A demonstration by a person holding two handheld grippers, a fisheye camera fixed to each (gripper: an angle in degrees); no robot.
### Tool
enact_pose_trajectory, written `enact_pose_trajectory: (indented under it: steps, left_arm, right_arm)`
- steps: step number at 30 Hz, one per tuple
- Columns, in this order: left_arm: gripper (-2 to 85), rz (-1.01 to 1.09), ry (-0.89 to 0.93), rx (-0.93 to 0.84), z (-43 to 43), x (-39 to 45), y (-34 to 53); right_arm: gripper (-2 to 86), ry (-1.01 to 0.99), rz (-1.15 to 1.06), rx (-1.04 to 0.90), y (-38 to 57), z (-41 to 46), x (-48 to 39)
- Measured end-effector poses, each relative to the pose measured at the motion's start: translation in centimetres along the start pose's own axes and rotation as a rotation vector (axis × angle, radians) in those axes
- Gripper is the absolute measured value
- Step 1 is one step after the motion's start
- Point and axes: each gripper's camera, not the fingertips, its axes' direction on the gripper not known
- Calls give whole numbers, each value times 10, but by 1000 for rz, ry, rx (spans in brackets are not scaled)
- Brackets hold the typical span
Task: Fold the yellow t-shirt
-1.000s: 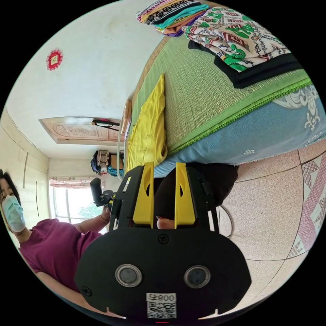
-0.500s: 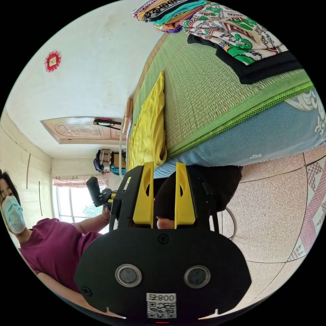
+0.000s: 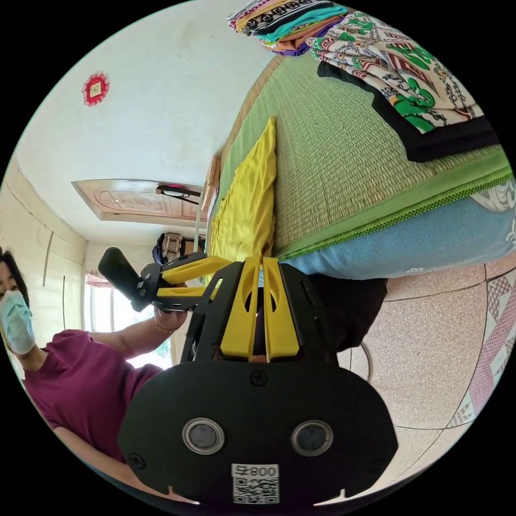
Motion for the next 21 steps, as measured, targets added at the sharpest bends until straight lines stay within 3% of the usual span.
enact_pose_trajectory:
  steps: [8,14,21]
  left_arm:
    - [45,10,-159,-62,18,7,-34]
    - [28,-119,-34,45,-11,-24,-17]
    - [24,-199,64,111,-30,-48,-8]
  right_arm:
    - [11,-58,-78,0,-16,5,-10]
    - [48,-52,-64,71,-48,-8,13]
    - [103,47,-38,-2,-134,31,37]
